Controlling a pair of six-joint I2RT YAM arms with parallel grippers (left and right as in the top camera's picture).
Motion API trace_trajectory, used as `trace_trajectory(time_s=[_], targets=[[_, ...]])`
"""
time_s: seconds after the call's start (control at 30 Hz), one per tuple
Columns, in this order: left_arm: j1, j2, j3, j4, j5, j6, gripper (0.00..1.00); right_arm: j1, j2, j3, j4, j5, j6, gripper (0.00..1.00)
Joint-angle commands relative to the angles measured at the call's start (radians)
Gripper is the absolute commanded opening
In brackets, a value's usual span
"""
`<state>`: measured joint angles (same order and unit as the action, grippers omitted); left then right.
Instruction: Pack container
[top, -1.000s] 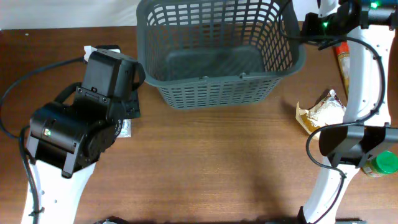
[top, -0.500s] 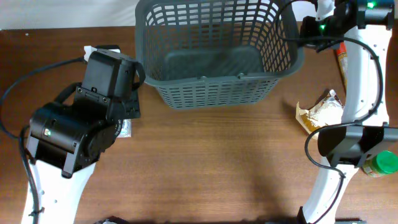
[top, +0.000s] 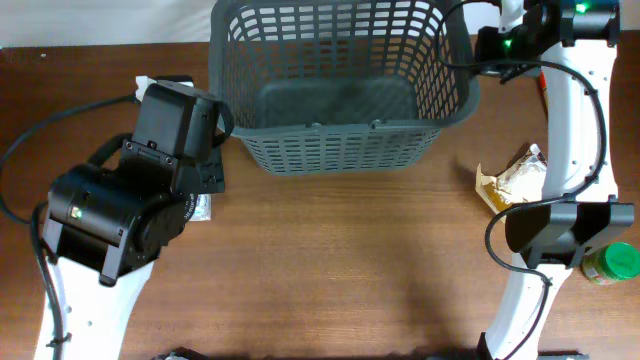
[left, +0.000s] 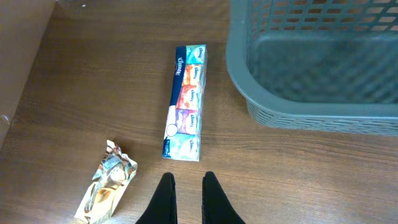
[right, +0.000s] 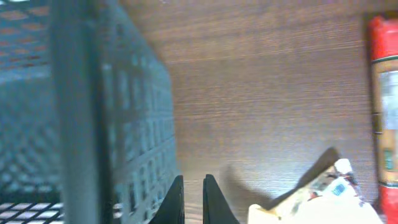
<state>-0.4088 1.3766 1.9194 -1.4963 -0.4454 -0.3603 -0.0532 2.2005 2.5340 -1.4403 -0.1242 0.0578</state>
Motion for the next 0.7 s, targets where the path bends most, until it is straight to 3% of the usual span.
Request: trace_trajectory(time_s=[0.0, 0.2, 0.4, 0.67], targets=[[0.007, 0.005, -0.008, -0.001, 0.003, -0.010, 0.02, -0.020, 0.013, 0.026, 0.004, 0.086, 0.033, 0.04], [0.007, 0.005, -0.008, 0.000, -0.008, -0.010, 0.02, -0.156, -0.001, 0.125, -0.064, 0.087, 0.091, 0.04], [0.007, 0.005, -0.008, 0.014, -0.133, -0.010, 0.02, -0.292, -0.040, 0.234, -0.248, 0.080, 0.109, 0.04], [0.008, 0.005, -0.008, 0.042, -0.244, -0.009, 0.08, -0.326, -0.157, 0.230, -0.259, -0.099, 0.093, 0.04]])
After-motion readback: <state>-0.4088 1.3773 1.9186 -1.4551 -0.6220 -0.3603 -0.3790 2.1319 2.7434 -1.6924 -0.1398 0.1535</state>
